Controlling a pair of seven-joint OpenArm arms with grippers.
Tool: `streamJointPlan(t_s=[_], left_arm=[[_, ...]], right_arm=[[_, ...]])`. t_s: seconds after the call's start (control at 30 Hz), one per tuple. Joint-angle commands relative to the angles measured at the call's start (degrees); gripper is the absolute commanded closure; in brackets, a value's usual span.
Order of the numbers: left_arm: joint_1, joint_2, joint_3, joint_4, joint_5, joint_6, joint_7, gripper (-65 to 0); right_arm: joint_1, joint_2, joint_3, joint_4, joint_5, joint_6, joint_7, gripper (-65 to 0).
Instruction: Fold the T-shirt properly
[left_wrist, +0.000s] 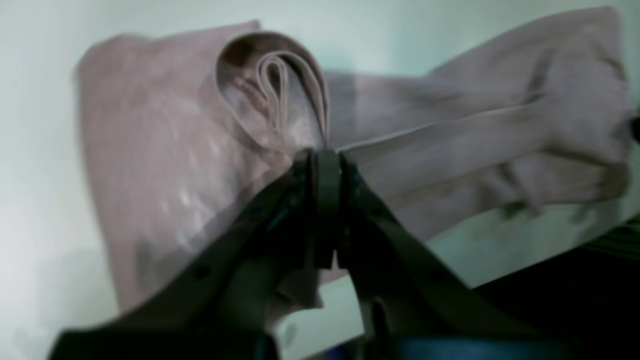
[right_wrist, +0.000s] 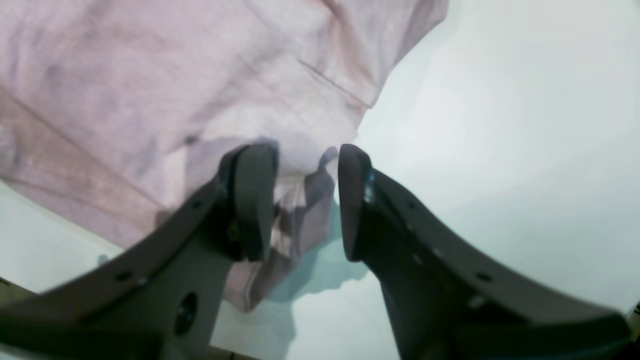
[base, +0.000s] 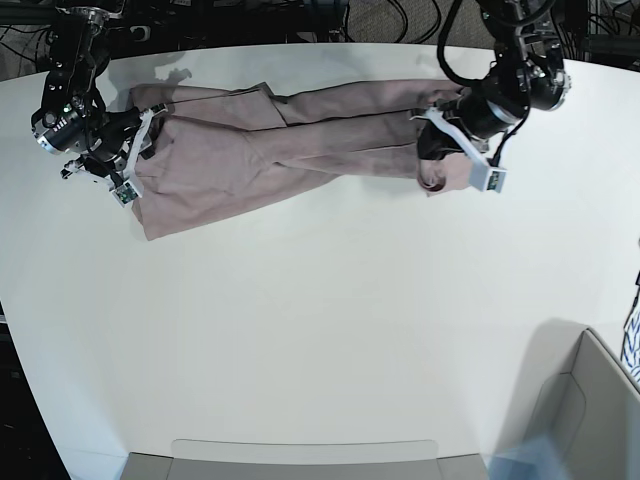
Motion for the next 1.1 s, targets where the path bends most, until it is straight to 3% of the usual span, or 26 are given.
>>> streamJointPlan(t_s=[0.0, 0.23, 0.4, 0.57, 1.07], left_arm=[[-0.1, 0.79, 1.36, 1.11, -0.97, -0.18, -1.26, 0.0], [-0.37, 4.48, 9.62, 0.85, -0.8, 0.0, -2.23, 0.0], [-0.45, 6.76, 13.75, 0.76, 3.16, 6.06, -3.9, 0.0], [-2.56, 6.94, 20.7, -0.64, 7.82, 8.35, -7.51, 0.0], [-3.44, 6.94, 21.75, -1.7, 9.4, 9.49, -7.33, 0.0]], right_arm=[[0.51, 0.67, 0.19, 0.97, 0.23, 0.54, 0.52, -22.5], [0.51, 0.67, 0.19, 0.97, 0.23, 0.54, 0.52, -22.4], [0.51, 0.67, 0.19, 0.97, 0.23, 0.54, 0.52, -22.4], [0.42, -0.47, 0.19, 1.05, 0.23, 0.54, 0.52, -22.4], [-0.02, -0.47, 0.19, 1.05, 0.23, 0.54, 0.52, -22.4]])
